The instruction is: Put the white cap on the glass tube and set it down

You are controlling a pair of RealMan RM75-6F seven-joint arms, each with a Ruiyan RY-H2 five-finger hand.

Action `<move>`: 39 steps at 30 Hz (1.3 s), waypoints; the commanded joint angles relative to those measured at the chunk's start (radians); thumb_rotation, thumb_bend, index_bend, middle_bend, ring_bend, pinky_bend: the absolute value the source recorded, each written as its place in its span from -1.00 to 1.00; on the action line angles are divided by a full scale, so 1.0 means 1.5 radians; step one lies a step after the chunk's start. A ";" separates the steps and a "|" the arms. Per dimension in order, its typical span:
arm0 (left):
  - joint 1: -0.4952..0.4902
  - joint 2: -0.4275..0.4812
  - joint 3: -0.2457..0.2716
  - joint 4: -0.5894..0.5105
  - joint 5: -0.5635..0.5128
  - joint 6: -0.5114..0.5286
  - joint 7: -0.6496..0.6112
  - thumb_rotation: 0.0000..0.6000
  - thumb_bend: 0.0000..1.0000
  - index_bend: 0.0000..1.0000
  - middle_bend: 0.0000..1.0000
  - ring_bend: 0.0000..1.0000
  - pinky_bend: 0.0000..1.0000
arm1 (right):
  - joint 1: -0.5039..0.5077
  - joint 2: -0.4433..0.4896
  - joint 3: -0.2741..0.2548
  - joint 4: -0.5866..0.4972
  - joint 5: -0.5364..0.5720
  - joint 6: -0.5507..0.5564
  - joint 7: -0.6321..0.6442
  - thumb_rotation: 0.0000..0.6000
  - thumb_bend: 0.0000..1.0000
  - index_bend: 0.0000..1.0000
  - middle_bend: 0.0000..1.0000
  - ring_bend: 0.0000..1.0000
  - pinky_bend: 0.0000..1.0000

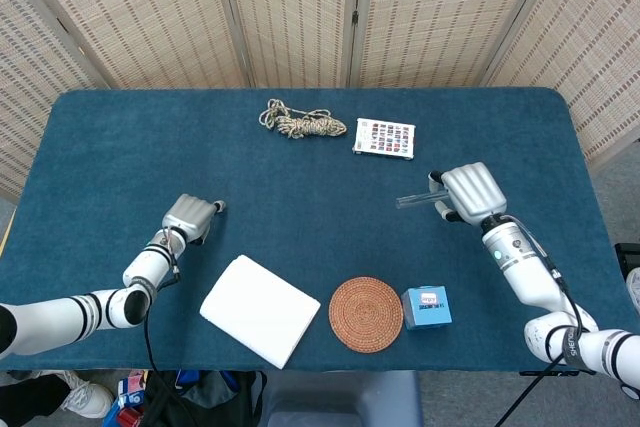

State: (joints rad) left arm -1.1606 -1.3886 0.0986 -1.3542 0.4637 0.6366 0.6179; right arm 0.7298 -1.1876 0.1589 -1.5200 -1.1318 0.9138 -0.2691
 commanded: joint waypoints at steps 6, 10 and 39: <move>0.000 0.020 0.016 -0.013 -0.013 0.004 -0.003 1.00 0.33 -0.72 0.92 0.95 1.00 | 0.000 -0.002 0.000 0.001 -0.001 -0.001 -0.001 1.00 -0.10 0.92 1.00 1.00 1.00; 0.003 0.028 0.020 -0.016 -0.017 0.009 -0.008 1.00 0.33 -0.72 0.92 0.95 1.00 | -0.001 -0.002 0.001 0.000 -0.002 -0.001 -0.002 1.00 -0.10 0.92 1.00 1.00 1.00; 0.057 0.053 -0.042 -0.054 0.122 0.095 -0.117 0.58 -0.21 -0.77 0.83 0.85 1.00 | -0.011 -0.004 0.004 0.009 -0.008 0.004 0.014 1.00 -0.10 0.92 1.00 1.00 1.00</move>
State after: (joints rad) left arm -1.1085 -1.3017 0.0612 -1.4448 0.5717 0.7374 0.4831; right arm 0.7138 -1.1938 0.1650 -1.5072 -1.1432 0.9190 -0.2489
